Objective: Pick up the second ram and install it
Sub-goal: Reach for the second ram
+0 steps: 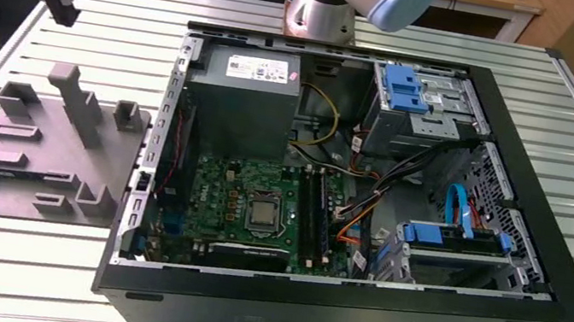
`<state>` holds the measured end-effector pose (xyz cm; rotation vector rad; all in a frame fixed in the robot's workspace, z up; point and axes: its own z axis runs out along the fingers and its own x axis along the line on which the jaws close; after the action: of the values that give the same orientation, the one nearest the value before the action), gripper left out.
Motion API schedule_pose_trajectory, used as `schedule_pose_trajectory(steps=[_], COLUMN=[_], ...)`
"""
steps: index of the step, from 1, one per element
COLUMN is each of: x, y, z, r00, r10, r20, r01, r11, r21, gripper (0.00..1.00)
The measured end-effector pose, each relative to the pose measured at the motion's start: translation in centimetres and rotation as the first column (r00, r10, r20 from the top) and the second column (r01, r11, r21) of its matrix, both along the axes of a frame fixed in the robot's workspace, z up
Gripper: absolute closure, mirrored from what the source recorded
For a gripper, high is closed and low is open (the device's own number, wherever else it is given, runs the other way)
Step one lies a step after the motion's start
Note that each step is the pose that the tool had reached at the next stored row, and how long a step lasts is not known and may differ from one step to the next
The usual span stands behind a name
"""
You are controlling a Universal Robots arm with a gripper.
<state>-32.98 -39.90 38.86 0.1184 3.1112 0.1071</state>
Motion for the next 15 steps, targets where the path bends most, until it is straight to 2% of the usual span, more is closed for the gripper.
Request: schedule_pose_trajectory(steps=[15], x=[-3.7], y=[0.00], z=[-0.18], r00=[1.0000], r10=[0.000], r20=[0.0000], r01=[0.000], r11=[1.0000], r21=[0.0000], gripper=[0.90])
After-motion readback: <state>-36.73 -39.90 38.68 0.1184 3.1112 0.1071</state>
